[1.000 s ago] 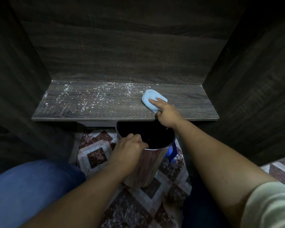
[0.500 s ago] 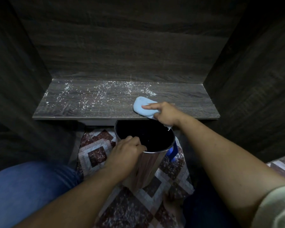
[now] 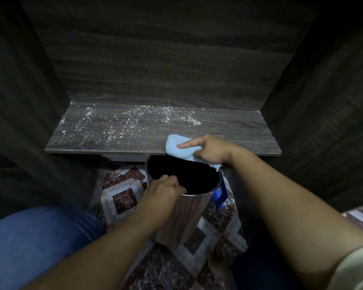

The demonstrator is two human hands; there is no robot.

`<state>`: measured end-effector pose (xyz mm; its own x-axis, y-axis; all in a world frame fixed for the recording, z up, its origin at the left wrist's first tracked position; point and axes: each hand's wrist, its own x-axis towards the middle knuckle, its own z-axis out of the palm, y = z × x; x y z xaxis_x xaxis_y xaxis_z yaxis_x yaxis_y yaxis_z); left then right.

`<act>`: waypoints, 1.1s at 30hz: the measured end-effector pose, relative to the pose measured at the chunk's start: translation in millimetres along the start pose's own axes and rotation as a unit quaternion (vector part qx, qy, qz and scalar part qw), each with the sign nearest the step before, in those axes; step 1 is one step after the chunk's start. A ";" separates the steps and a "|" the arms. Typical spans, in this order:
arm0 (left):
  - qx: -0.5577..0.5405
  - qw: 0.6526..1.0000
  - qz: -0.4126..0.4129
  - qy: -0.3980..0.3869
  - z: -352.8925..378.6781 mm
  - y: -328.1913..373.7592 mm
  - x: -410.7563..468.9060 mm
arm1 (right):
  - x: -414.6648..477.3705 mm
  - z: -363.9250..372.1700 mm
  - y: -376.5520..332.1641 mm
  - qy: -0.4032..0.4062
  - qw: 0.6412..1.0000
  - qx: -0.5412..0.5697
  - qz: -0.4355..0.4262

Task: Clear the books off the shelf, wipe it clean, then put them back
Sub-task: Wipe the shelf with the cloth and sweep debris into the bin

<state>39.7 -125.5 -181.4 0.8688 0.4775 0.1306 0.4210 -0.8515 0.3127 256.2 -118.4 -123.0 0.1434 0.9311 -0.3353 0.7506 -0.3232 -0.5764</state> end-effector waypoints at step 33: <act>0.004 0.996 -0.057 -0.069 -13.2 0.6 0.1 | 17.7 35.4 0.6 0.107 0.986 -0.045 -0.120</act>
<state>36.6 -123.1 -168.8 0.8428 0.5370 -0.0361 0.5201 -0.7954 0.3111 236.3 -108.1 -155.7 0.0806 0.9964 -0.0281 0.8325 -0.0828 -0.5478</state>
